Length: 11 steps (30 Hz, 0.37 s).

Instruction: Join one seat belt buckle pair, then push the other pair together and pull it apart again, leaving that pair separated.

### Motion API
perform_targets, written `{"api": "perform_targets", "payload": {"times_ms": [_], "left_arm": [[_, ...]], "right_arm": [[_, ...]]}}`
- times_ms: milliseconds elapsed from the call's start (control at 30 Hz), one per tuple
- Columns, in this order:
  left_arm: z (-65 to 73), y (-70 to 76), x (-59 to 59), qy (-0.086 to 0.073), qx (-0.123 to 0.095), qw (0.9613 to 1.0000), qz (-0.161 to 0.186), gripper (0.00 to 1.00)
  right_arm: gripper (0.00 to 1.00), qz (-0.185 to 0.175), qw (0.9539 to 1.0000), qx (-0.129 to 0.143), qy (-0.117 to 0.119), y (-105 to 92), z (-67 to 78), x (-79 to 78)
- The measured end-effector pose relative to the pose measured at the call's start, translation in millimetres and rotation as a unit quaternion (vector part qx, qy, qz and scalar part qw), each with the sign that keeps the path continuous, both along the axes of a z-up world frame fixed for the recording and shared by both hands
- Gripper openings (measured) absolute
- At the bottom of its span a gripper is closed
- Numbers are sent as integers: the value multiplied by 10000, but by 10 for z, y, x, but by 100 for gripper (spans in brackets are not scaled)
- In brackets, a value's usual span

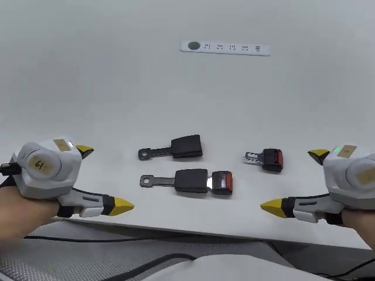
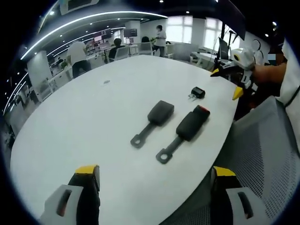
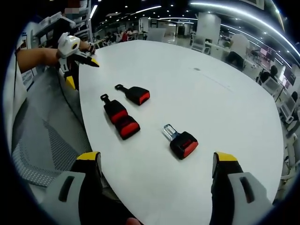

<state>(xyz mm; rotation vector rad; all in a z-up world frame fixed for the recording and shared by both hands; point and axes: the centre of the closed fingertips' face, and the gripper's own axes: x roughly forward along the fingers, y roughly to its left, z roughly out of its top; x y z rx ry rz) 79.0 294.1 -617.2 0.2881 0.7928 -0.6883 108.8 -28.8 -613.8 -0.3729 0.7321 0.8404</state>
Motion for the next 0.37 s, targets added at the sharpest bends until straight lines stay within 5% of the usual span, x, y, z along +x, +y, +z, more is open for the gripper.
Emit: {"api": "perform_targets", "payload": {"times_ms": [367], "left_arm": [[28, -45, -25, -79, -112, 9999, 36, 98]], "right_arm": [[98, 5, 10000, 8, 58, 78, -83, -50]]}}
